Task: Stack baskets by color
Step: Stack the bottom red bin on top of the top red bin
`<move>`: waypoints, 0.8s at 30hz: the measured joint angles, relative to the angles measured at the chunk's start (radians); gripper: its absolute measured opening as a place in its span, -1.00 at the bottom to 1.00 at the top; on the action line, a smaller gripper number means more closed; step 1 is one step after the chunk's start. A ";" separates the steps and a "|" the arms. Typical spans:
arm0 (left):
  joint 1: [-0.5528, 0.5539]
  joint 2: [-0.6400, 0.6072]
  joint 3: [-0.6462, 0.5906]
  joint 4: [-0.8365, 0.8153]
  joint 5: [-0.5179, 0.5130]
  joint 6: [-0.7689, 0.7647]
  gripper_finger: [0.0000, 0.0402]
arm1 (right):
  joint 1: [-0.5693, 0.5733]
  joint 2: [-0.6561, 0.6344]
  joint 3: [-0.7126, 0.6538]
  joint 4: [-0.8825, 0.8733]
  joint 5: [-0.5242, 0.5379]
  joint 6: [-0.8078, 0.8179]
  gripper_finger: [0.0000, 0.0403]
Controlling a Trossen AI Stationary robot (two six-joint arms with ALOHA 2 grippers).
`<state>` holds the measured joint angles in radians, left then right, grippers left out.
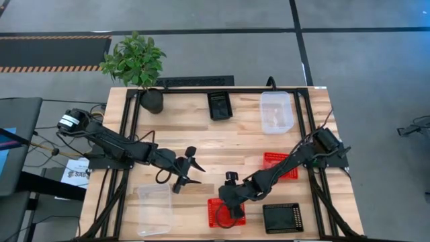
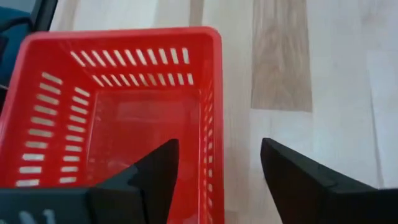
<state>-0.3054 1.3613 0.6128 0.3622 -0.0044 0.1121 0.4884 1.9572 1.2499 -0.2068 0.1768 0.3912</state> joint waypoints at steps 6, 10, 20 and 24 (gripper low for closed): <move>0.001 0.000 0.000 -0.004 -0.001 -0.008 0.04 | -0.001 0.000 0.000 -0.004 -0.041 0.020 -0.22; 0.001 0.000 0.000 -0.004 -0.001 -0.009 0.04 | -0.007 0.000 0.000 -0.022 -0.107 0.021 -0.65; 0.001 0.000 0.000 -0.006 -0.006 -0.037 0.04 | -0.025 -0.064 -0.001 0.012 -0.101 0.015 -0.91; 0.001 0.000 0.000 -0.009 -0.008 -0.039 0.04 | -0.019 -0.137 -0.001 -0.023 -0.096 -0.030 -0.95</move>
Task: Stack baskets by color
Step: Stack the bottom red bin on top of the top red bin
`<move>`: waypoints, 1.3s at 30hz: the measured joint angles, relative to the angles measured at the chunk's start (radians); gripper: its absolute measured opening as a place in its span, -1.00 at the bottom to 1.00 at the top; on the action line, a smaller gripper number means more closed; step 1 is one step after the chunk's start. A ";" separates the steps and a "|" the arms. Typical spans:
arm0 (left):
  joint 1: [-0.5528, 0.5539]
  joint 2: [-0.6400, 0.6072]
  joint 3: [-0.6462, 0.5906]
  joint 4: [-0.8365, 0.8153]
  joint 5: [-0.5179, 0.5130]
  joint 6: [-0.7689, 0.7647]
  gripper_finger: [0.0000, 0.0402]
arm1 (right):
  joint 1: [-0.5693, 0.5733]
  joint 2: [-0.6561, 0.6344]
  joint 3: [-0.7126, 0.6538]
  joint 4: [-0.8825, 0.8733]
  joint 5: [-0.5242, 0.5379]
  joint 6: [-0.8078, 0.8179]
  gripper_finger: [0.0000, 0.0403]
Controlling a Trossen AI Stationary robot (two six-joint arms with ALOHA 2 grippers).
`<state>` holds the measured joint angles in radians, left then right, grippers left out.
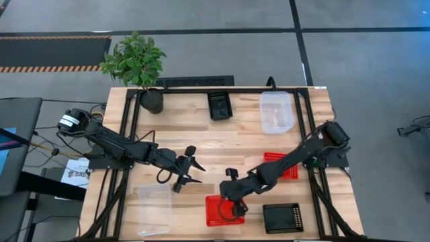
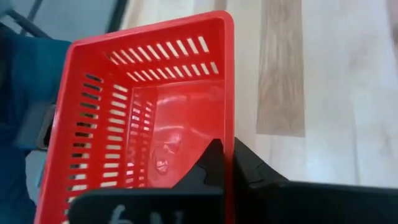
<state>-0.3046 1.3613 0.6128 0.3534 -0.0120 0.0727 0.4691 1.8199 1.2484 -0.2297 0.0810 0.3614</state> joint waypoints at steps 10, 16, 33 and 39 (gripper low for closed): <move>0.006 0.000 0.000 0.001 -0.027 -0.001 0.04 | 0.039 -0.263 -0.043 -0.250 0.031 -0.052 -0.95; 0.066 0.000 0.000 0.003 -0.034 -0.027 0.04 | 0.054 -0.497 -0.208 -0.323 0.072 -0.043 -0.97; 0.161 0.000 0.000 0.123 -0.048 -0.114 0.04 | -0.088 -0.891 -0.342 -0.829 0.111 -0.022 -0.98; 0.161 0.000 0.000 0.125 -0.081 -0.112 0.04 | -0.188 -0.949 -0.437 -0.844 0.107 -0.020 -0.98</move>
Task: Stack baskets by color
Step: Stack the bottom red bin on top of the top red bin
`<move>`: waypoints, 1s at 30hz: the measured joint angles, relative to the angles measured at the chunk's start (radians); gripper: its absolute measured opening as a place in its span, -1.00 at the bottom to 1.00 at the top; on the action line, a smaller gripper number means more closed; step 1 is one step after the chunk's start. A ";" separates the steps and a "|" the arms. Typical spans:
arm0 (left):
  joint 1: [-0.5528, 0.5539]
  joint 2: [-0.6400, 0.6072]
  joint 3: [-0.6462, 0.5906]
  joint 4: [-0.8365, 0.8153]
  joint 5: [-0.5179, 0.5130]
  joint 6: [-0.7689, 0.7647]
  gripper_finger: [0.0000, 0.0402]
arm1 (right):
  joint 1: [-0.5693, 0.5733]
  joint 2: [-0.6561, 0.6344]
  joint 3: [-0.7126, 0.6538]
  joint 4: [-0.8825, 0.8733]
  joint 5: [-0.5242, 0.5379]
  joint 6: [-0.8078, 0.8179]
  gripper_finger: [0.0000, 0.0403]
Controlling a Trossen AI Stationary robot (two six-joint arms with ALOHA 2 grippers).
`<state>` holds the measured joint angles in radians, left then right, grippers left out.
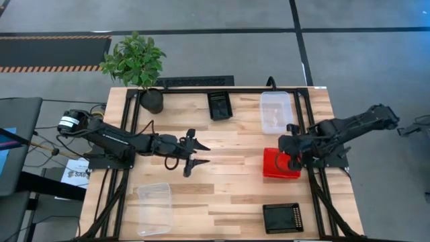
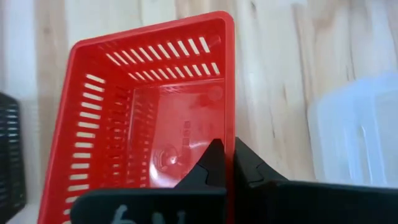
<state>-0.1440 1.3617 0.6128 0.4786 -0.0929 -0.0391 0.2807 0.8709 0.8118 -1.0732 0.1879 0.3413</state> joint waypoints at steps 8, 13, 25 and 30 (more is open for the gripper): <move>0.000 0.000 0.000 0.007 -0.003 0.000 0.04 | -0.073 -0.062 -0.066 0.010 -0.061 -0.058 -0.98; 0.000 0.000 0.000 0.007 -0.032 -0.004 0.04 | -0.076 -0.062 -0.088 0.012 -0.082 -0.059 -0.97; 0.000 0.000 0.000 0.010 -0.036 -0.006 0.04 | -0.076 -0.061 -0.118 0.065 -0.086 -0.054 -0.93; 0.000 0.000 0.000 0.010 -0.035 -0.006 0.04 | -0.076 -0.060 -0.117 0.065 -0.085 -0.045 -0.89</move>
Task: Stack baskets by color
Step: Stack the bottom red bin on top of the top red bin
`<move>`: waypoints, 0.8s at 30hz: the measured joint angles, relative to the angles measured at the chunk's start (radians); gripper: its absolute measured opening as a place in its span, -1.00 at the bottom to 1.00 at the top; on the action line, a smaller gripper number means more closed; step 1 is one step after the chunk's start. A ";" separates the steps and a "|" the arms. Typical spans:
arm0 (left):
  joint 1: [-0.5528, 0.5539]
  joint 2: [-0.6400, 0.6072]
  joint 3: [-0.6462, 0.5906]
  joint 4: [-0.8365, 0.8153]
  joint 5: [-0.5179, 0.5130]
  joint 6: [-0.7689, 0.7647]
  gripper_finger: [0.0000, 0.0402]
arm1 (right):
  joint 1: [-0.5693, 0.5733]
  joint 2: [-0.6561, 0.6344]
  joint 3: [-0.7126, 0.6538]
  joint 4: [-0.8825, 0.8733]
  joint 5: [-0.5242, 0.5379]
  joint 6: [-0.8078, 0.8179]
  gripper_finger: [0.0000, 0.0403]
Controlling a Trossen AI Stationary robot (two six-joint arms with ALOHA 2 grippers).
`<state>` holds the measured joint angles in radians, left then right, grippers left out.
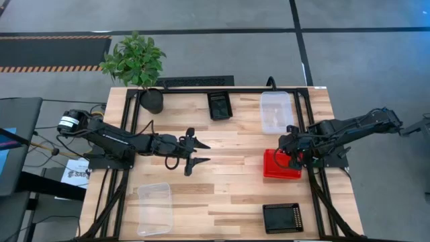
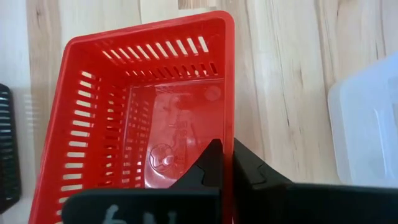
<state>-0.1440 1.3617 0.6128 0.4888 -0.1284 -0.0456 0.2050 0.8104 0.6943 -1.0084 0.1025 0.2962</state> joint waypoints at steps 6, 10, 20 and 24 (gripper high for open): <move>0.000 0.000 0.000 -0.005 0.000 0.000 0.04 | 0.000 0.000 0.000 0.001 0.001 0.003 -0.70; 0.000 0.000 0.000 -0.006 0.000 0.000 0.04 | 0.000 0.000 0.000 0.001 0.001 0.003 -0.59; 0.000 0.000 0.000 -0.006 0.000 0.000 0.04 | 0.000 0.000 0.000 0.001 0.000 0.055 -0.30; 0.000 0.000 0.000 -0.006 0.000 0.000 0.04 | 0.000 0.000 0.000 -0.001 0.000 0.054 -0.19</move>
<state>-0.1440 1.3617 0.6128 0.4828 -0.1281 -0.0456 0.2050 0.8104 0.6945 -1.0090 0.1028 0.3502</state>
